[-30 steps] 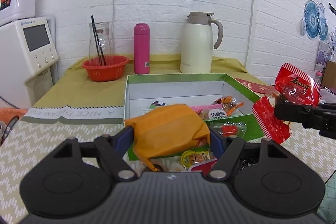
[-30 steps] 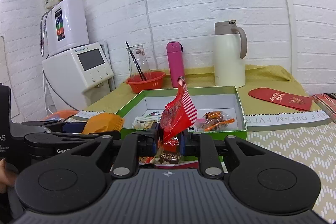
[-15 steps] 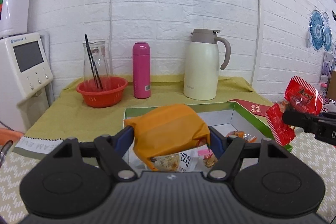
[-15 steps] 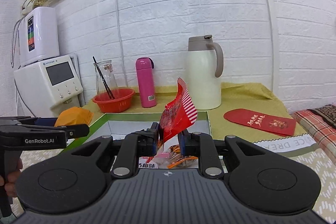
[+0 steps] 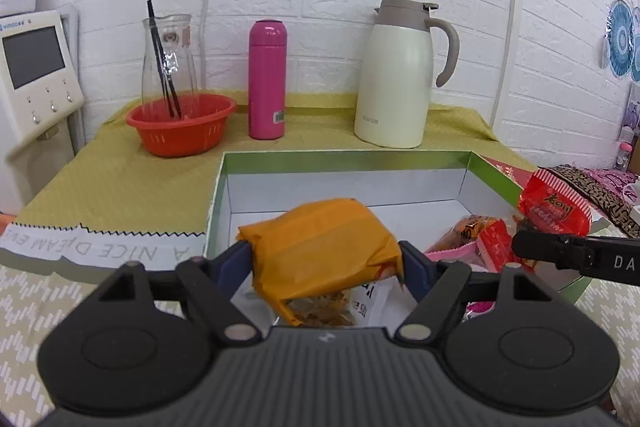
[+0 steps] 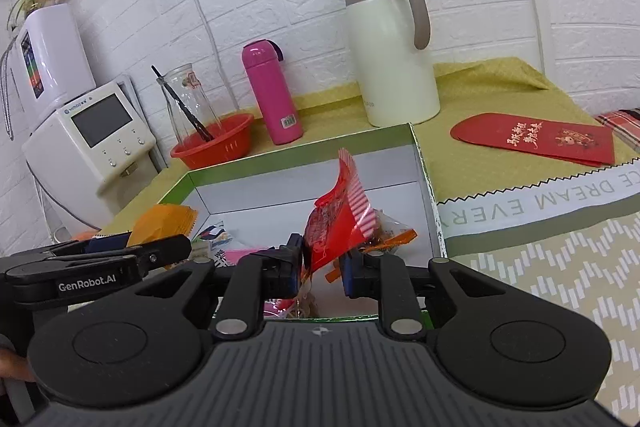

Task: Organize snacks
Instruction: 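Lift both snacks into the green box and open both tools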

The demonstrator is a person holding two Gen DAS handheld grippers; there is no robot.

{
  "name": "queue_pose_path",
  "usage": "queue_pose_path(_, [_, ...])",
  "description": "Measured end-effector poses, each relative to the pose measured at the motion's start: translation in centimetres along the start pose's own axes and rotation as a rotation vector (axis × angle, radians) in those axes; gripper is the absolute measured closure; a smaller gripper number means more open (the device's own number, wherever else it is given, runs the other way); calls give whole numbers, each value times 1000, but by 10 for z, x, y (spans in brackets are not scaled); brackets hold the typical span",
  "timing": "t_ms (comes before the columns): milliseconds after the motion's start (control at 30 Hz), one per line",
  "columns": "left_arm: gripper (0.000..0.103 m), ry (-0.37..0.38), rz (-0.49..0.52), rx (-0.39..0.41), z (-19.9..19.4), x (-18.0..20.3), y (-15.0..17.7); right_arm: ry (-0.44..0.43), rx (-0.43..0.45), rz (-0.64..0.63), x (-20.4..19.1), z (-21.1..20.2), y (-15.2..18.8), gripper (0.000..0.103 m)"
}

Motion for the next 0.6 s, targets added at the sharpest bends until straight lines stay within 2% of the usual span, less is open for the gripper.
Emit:
queue_pose_path(33, [25, 1, 1, -1, 0, 0, 1, -3, -4, -9, -2, 0, 0, 63])
queue_pose_path(100, [26, -2, 12, 4, 0, 1, 1, -7, -2, -31, -5, 0, 0, 47])
queue_pose_path(133, [26, -6, 18, 8, -1, 1, 0, 1, 8, -47, -8, -2, 0, 21])
queue_pose_path(167, [24, -7, 22, 12, -3, 1, -1, 26, 25, -69, -11, -5, 0, 0])
queue_pose_path(267, [20, -15, 23, 35, -10, -1, -4, 88, 88, -155, -18, -15, -2, 0])
queue_pose_path(367, [17, -24, 32, 62, -24, -5, -9, 106, 129, -192, -21, -26, -6, 0])
queue_pose_path(500, [12, -40, 43, 97, -48, -12, -11, 91, 166, -163, -17, -43, -9, 0])
queue_pose_path(600, [12, -36, 70, 106, -72, -18, -3, 48, 173, -146, -18, -59, -4, 0])
Point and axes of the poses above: each gripper's, at about its wrist camera, not at the fingertips, and z roughly the way its jaws point, x to its right, y to its underside, the point moved 3 cm from there along z, roughly the way its jaws point, and after that the axes turned 4 degrees about x, right-handed, at the moved point
